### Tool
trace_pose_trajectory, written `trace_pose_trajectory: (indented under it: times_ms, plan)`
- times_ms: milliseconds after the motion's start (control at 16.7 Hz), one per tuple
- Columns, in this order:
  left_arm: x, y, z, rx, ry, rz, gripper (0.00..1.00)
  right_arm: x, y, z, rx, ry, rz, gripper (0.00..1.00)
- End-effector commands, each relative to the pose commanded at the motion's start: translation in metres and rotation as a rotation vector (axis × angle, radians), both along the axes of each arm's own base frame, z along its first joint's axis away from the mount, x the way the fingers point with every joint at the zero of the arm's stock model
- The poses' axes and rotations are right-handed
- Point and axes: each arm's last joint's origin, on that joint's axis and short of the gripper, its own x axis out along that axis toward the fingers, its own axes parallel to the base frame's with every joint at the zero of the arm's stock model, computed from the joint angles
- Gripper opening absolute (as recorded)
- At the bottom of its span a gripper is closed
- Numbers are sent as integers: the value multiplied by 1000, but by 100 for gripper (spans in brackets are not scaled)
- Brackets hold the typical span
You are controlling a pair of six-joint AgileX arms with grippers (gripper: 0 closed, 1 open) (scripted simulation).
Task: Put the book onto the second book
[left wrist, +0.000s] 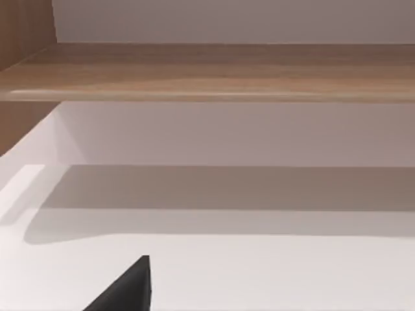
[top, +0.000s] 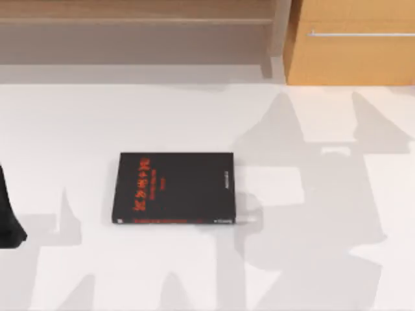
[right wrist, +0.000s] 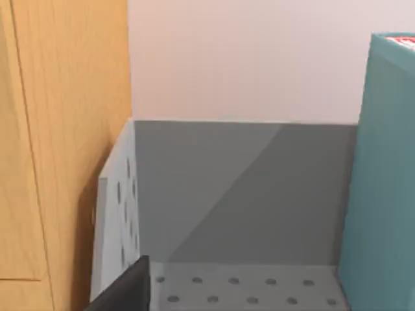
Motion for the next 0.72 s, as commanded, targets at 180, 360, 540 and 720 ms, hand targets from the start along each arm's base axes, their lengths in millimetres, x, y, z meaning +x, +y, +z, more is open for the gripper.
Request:
trace_pose_trajectory:
  times_ms: [180,360,540,720]
  plan:
    - [0,0,0,0,0,0,100,36,-37,-24,1,3,0,100]
    - [0,0,0,0,0,0,100,58,-64,-46,1,1,-1,100]
    - [0,0,0,0,0,0,100,66,-77,-57,0,0,-1,100]
    - [0,0,0,0,0,0,100,67,-78,-58,0,0,-1,100]
